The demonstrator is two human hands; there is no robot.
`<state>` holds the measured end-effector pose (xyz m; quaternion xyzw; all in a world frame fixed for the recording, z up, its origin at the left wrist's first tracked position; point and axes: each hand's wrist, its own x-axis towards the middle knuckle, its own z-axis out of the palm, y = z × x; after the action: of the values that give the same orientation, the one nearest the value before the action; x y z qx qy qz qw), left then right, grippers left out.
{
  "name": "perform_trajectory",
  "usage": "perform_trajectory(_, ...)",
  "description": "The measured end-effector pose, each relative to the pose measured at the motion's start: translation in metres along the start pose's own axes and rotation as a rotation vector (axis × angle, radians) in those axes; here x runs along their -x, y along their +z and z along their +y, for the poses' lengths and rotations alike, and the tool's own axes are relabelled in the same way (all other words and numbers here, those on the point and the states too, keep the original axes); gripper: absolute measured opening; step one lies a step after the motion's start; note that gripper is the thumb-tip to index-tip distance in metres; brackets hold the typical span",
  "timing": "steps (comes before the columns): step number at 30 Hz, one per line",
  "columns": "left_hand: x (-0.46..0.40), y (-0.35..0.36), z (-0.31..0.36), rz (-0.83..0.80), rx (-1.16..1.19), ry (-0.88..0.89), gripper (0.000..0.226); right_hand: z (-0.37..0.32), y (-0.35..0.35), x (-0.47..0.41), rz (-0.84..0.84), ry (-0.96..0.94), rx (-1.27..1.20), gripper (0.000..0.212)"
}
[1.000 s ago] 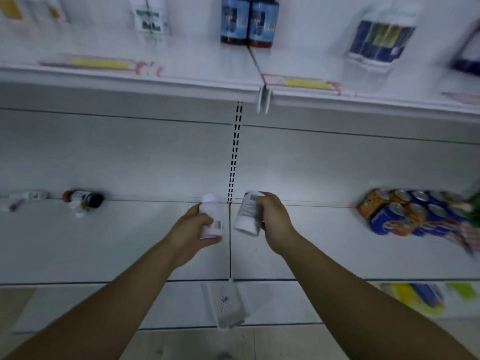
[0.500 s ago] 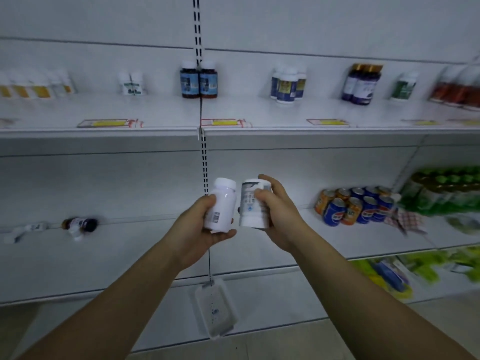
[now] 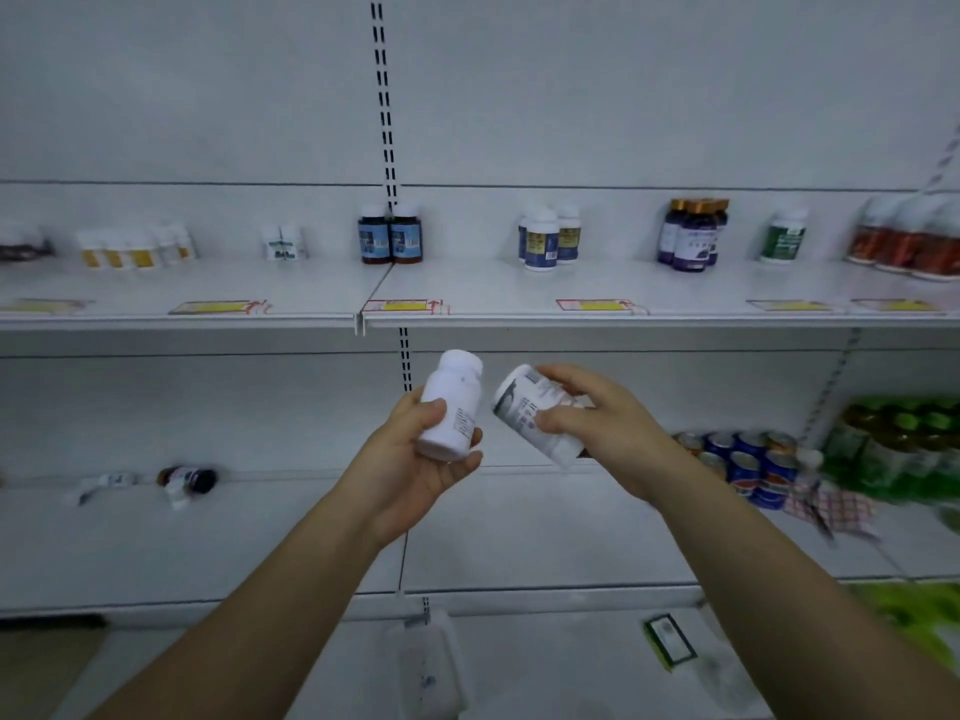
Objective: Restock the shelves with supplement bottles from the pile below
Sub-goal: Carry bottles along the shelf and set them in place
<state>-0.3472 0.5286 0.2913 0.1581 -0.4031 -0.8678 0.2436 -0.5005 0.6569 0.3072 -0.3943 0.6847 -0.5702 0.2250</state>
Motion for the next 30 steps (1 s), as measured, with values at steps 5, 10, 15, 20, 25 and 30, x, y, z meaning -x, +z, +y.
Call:
perform_trajectory(5, 0.000, 0.000, 0.008, 0.016, -0.046, 0.046, 0.037, -0.010, -0.010, 0.001, 0.067, -0.055, 0.110, 0.030)
perform_trajectory(10, -0.006, 0.012, 0.028, -0.041, -0.098, 0.020, 0.034, -0.032, -0.010, -0.002, 0.052, -0.057, 0.056, 0.049)
perform_trajectory(15, -0.016, 0.022, 0.040, -0.107, -0.161, 0.086, 0.020, -0.050, -0.006, -0.006, 0.159, -0.131, -0.100, 0.035)
perform_trajectory(20, -0.027, 0.027, 0.048, -0.146, -0.055, 0.017, 0.037, -0.056, -0.002, -0.011, 0.262, -0.102, -0.268, 0.039)
perform_trajectory(25, -0.036, 0.039, 0.048, -0.176, -0.016, -0.019, 0.023, -0.059, -0.003, -0.010, 0.355, -0.090, -0.393, 0.024)
perform_trajectory(30, -0.052, 0.056, 0.035, -0.271, -0.022, -0.064, 0.032, -0.060, -0.019, 0.002, 0.457, -0.022, -0.372, 0.033)
